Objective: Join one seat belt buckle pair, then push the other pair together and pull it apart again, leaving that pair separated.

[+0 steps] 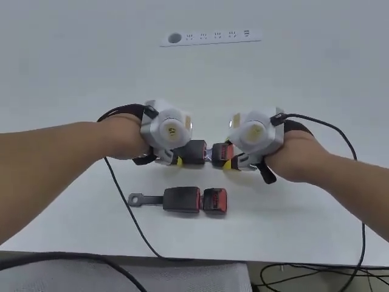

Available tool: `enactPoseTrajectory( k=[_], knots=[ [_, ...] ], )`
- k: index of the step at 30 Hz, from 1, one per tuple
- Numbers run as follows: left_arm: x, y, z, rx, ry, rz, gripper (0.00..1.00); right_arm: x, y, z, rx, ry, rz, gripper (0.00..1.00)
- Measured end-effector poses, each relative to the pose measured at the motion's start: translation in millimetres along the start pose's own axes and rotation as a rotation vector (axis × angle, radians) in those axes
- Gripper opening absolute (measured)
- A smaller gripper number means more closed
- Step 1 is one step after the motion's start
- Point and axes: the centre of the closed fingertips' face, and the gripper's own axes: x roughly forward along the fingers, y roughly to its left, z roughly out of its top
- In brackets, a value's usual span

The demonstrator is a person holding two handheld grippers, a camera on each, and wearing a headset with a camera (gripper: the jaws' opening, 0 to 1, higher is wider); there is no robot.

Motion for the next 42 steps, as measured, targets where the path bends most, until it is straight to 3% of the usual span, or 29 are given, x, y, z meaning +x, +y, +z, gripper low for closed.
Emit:
enactPoseTrajectory(
  k=[2, 12, 23, 25, 30, 36, 42],
  knots=[
    [-0.4, 0.5, -0.9, -0.021, -0.009, 0.006, 0.31, -3.9, -1.3, -4.5, -0.002, 0.008, -0.003, 0.31],
    [0.0, -0.5, 0.7, 0.004, -0.017, 0.005, 0.32, -12.2, 0.4, -16.9, -0.019, 0.014, 0.011, 0.33],
    [-0.5, -1.2, 0.8, -0.027, -0.031, 0.018, 0.32, -48.4, 1.2, -68.8, 0.003, 0.061, -0.02, 0.34],
    [-1.8, -2.8, 3.1, 0.001, -0.028, 0.024, 0.32, -53.3, 0.9, -77.2, 0.001, 0.065, -0.028, 0.34],
    [-3.9, -3.8, 5.2, -0.011, -0.016, 0.032, 0.32, -69.6, 4.4, -103.6, 0.014, 0.088, -0.041, 0.34],
    [-6.2, -5.3, 8.1, -0.024, 0.012, 0.049, 0.32, -84.9, 6.8, -126.5, 0.014, 0.114, -0.051, 0.34],
    [-8.4, -4.6, 7.0, -0.075, 0.014, 0.065, 0.32, -95.9, 5.9, -141.6, 0.028, 0.136, -0.066, 0.35]
  ],
)
